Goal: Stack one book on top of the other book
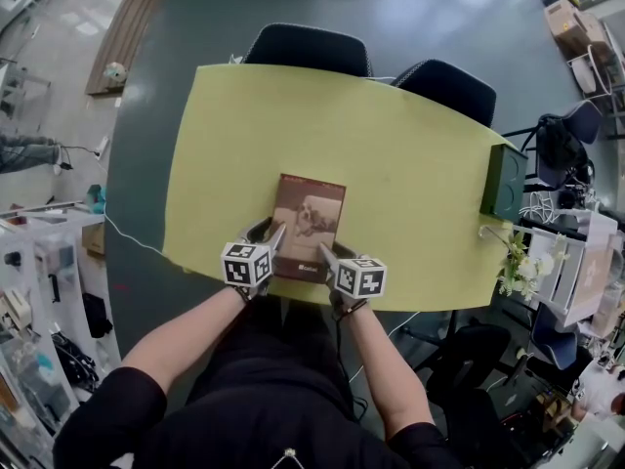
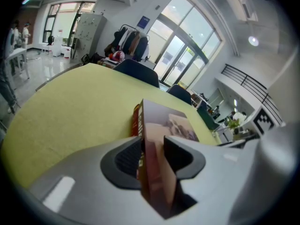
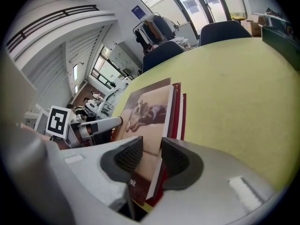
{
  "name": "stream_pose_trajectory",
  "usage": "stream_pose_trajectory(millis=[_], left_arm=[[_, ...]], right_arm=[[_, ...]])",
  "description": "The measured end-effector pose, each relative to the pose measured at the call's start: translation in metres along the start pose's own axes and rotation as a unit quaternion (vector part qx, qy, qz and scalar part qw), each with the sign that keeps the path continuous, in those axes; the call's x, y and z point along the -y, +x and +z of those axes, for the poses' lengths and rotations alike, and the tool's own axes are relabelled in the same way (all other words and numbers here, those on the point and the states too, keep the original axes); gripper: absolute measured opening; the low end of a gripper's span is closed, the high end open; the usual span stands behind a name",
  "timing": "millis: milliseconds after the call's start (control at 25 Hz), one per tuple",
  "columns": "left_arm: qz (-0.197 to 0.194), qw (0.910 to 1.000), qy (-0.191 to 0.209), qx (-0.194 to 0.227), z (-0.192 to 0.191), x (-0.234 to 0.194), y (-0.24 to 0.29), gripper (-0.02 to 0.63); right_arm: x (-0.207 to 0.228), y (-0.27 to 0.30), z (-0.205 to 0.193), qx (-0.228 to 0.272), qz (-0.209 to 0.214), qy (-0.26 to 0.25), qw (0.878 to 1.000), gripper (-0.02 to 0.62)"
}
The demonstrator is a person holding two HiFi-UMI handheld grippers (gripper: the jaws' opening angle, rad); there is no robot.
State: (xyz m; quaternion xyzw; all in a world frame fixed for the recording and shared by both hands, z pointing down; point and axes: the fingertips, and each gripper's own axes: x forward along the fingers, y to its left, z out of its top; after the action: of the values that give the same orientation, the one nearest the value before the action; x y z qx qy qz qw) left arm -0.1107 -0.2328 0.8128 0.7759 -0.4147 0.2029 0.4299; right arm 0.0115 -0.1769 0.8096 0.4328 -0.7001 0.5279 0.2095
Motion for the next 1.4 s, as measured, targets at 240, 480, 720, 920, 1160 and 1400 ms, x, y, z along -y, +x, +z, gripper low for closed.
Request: stream_pose_trajectory(millis=[240,480,720,920,1160,1400], left_arm=[[-0.003,1.0000,0.005,0.000,0.002,0.001,0.003,0.164],[-0.005,1.0000,0.008,0.001,0.003,0.001,0.005,0.166],[-0.008,0.9997,0.024,-0.004,0.002,0.002,0.003,0.175],[0.004,0.9999,0.013,0.009,0.002,-0.007,-0.010,0.204],[0.032,0.9980,0.014,0.052,0.026,-0.029,-0.046,0.191],[0.057,0.9915,0.045,0.108,0.061,-0.031,-0.095,0.012]], right_arm=[[0.003,-0.001,0.001,0.002,-0.004,0.004,1.000,0.129],[0.004,0.001,0.002,0.004,0.001,0.007,1.000,0.132],[0.003,0.000,0.004,0.009,-0.002,0.000,1.000,0.142],[0.008,-0.009,0.009,0.023,-0.013,-0.008,1.000,0.165],[0.025,-0.054,0.037,0.097,-0.055,-0.001,0.994,0.169],[0.009,-0.112,0.070,0.180,-0.074,-0.011,0.981,0.039]])
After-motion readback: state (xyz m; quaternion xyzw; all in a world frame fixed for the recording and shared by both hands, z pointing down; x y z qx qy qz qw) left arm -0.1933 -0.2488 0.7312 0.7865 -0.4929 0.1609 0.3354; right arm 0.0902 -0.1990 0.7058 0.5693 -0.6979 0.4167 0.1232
